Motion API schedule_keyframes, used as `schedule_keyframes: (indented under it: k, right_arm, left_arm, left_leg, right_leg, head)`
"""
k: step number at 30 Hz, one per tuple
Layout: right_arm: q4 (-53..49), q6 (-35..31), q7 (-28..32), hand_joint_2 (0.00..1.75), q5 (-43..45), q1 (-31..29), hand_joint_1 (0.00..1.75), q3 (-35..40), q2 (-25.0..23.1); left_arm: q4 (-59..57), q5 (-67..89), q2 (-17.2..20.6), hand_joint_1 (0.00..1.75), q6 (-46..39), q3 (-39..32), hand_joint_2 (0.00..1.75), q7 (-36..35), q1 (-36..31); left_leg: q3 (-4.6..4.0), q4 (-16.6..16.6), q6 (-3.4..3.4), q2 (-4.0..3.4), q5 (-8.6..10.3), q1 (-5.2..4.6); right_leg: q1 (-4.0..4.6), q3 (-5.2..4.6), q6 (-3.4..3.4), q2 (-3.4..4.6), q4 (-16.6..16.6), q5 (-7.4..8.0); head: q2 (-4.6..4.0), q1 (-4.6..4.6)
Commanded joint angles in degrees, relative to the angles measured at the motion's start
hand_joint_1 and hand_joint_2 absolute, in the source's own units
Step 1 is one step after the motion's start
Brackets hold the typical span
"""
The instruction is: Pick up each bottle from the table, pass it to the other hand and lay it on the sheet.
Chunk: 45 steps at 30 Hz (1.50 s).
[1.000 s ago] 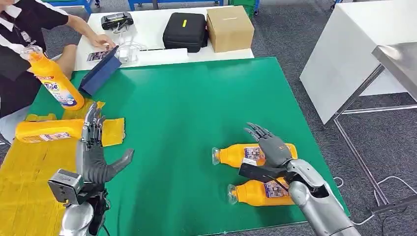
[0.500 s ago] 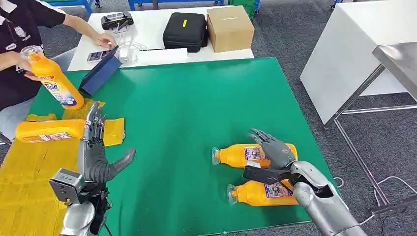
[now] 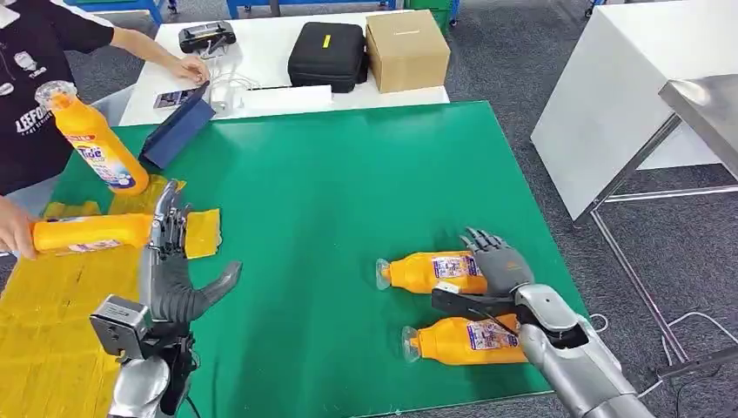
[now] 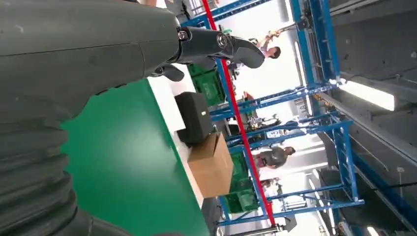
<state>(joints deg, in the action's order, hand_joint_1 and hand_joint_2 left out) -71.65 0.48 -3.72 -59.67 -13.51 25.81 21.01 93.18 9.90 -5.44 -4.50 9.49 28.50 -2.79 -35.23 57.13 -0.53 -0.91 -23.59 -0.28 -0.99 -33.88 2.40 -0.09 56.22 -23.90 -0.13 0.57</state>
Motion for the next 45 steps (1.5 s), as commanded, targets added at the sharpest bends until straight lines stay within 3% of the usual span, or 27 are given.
schedule_keyframes:
  k: [1,11,12,13,14,18,32,37,42,45]
  right_arm:
    - [6.9,-0.3,-3.7,1.75,-5.3,-4.4,0.00,3.0,-2.9]
    - [7.0,-0.3,-3.9,1.75,-6.5,-4.3,0.03,3.0,-3.2]
    - [7.1,-0.3,-4.0,1.75,-7.4,-4.4,0.16,3.2,-3.5]
    - [7.2,-0.2,-4.0,1.75,-7.6,-4.5,0.45,3.2,-3.7]
    - [7.3,-0.3,-4.0,1.75,-7.8,-4.6,1.33,3.3,-4.0]
    - [7.5,-0.8,-3.9,1.75,-8.9,-4.8,1.75,3.1,-4.9]
    - [6.6,-1.0,-3.3,1.75,-9.9,-7.0,1.75,3.5,-6.8]
    - [5.2,-5.9,-3.7,1.75,-8.3,-5.8,1.75,0.5,-9.4]
    - [3.8,-6.2,-4.1,1.75,-8.4,-5.3,1.75,0.1,-10.0]
    - [1.4,-11.8,-3.9,1.75,-7.8,-4.0,1.75,-2.5,-12.3]
  left_arm:
    - [-1.5,-0.1,-0.9,0.00,-0.2,-0.4,1.75,-0.7,-0.2]
    - [-1.4,0.0,-1.0,0.00,-0.1,-0.5,1.75,-0.9,-0.1]
    - [-1.3,0.0,-1.1,0.00,-0.1,-0.7,1.75,-0.9,0.0]
    - [-1.3,0.1,-1.0,0.00,-0.1,-0.8,1.75,-1.0,0.0]
    - [-1.4,0.1,-1.1,0.00,0.0,-0.9,1.75,-1.0,0.0]
    - [-1.6,0.1,-1.1,0.00,0.0,-1.3,1.75,-1.1,0.0]
    - [-2.0,0.0,-0.9,0.00,0.7,-1.3,1.75,-1.4,-0.7]
    - [-1.9,0.0,-0.8,0.00,0.8,-0.9,1.75,-1.8,-0.7]
    - [-1.7,0.1,-0.8,0.00,0.9,-0.6,1.75,-2.0,-0.7]
    - [-1.5,0.5,-0.3,0.00,1.8,0.3,1.75,-2.8,-0.9]
  left_leg:
    - [0.29,0.0,0.09,-0.05,-0.13,0.12]
    - [0.34,0.0,0.10,0.01,-0.16,0.16]
    - [0.19,0.0,0.05,0.05,-0.05,0.09]
    - [0.22,0.0,0.05,0.03,-0.06,0.09]
    - [0.23,0.0,0.05,0.02,-0.08,0.12]
    - [0.18,0.0,0.04,-0.02,-0.06,0.09]
    - [0.11,0.0,0.03,-0.05,-0.04,0.05]
    - [0.28,0.1,0.07,-0.02,-0.14,0.14]
    - [0.26,0.1,0.08,0.01,-0.15,0.13]
    - [0.19,0.0,0.06,0.07,-0.08,0.09]
  right_leg:
    - [0.11,0.29,-0.13,0.13,-0.1,-0.05]
    - [0.15,0.36,-0.16,0.09,-0.1,-0.07]
    - [0.08,0.20,-0.10,0.02,-0.1,-0.02]
    - [0.08,0.23,-0.11,0.04,-0.1,-0.03]
    - [0.11,0.25,-0.11,0.05,-0.1,-0.04]
    - [0.08,0.19,-0.10,0.09,-0.1,-0.02]
    - [0.05,0.10,-0.08,0.11,0.0,-0.01]
    - [0.13,0.29,-0.15,0.14,0.0,-0.06]
    - [0.12,0.26,-0.15,0.10,0.0,-0.10]
    - [0.09,0.20,-0.12,0.02,0.0,-0.07]
  head:
    - [0.00,0.00]
    - [0.00,-0.02]
    - [0.00,0.00]
    - [0.00,-0.02]
    - [0.00,-0.02]
    - [0.00,-0.02]
    - [0.00,0.00]
    - [0.00,0.00]
    - [0.00,0.00]
    - [0.00,0.00]
